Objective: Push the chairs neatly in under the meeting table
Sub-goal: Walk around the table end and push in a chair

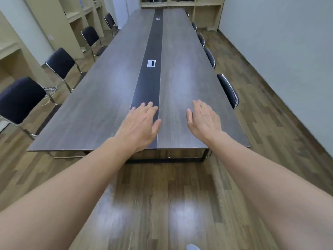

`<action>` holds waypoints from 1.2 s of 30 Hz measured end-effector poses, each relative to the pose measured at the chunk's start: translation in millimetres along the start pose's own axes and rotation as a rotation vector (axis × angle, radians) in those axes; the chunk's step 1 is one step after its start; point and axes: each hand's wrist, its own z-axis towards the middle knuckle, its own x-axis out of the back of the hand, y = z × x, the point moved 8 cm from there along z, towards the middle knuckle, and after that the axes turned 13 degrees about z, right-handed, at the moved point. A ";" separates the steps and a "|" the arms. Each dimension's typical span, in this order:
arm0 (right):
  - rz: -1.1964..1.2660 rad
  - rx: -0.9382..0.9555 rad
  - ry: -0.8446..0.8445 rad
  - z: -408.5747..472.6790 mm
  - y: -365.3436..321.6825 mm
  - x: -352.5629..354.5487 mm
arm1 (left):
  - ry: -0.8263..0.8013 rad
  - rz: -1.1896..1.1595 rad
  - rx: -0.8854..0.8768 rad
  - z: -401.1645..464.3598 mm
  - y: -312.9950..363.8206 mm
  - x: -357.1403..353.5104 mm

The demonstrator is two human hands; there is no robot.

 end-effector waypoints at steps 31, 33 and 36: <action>-0.049 -0.270 0.052 60.9 -137.6 -83.7 | -0.066 0.048 -0.176 49.9 -206.6 -30.7; -0.058 -0.279 0.046 64.7 -145.9 -92.7 | -0.070 0.039 -0.198 53.6 -214.1 -31.5; -0.067 -0.299 0.049 65.6 -161.3 -98.9 | -0.076 0.002 -0.236 54.5 -226.9 -31.4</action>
